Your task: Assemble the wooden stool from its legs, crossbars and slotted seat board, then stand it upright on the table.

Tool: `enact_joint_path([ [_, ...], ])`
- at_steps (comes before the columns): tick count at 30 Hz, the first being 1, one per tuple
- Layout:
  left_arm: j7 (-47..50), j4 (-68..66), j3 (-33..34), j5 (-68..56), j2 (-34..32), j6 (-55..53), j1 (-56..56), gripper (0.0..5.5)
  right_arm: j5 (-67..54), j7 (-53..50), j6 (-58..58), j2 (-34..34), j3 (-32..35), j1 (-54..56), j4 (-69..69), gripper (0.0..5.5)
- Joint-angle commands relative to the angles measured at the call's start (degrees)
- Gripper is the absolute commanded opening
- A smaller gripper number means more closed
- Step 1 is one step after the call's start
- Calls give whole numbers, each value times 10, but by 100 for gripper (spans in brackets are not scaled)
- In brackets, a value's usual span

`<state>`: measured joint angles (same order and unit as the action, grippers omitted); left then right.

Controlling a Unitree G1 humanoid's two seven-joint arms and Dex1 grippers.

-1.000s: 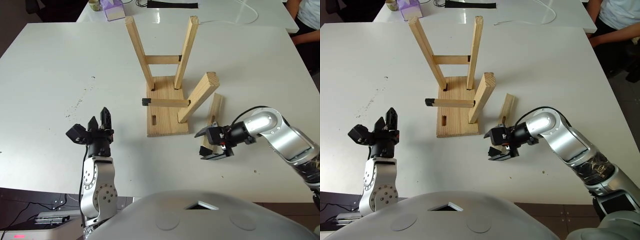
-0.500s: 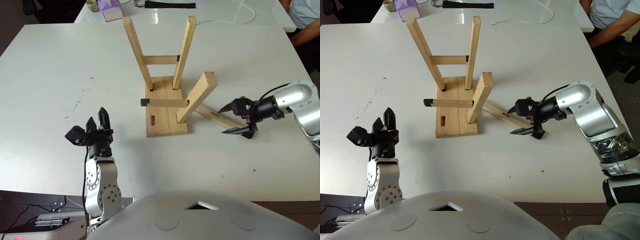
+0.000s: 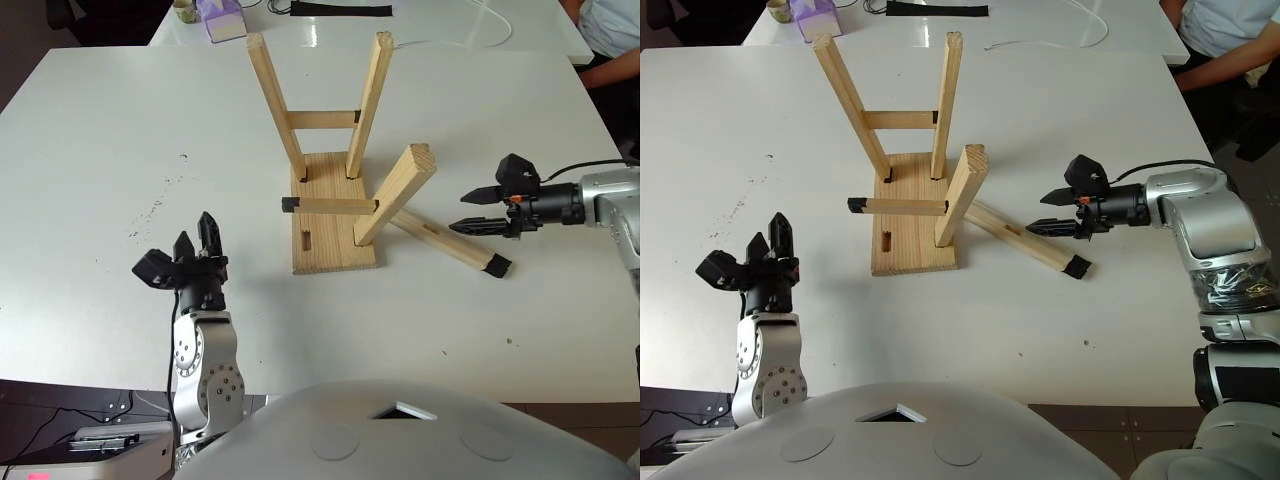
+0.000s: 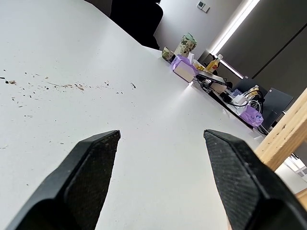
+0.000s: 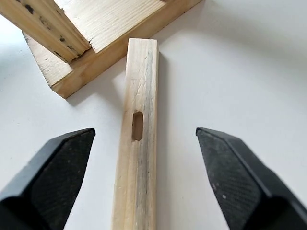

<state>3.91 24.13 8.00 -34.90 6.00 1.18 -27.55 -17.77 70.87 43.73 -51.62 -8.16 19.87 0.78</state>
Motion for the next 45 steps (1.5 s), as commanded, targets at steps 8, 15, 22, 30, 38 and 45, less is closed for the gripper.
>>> enact_joint_path([
  [8,8,-5,-9,0,37,14,-6,326,55,-69,-94,-8,-10,-138,-46,389],
  [15,8,-5,-2,-4,27,8,-3,326,94,-97,-198,-15,8,-176,-18,326],
  [22,10,-13,-3,2,32,14,5,326,111,-98,-278,-21,18,-220,-15,220],
  [30,27,21,38,-18,-22,-15,71,326,-3,-151,-116,59,93,-118,24,210],
  [38,7,10,103,-146,-169,-147,318,326,-328,-396,23,292,368,55,35,209],
  [45,-66,-4,69,-378,-246,-306,552,326,-517,-406,67,327,341,223,-84,209],
])
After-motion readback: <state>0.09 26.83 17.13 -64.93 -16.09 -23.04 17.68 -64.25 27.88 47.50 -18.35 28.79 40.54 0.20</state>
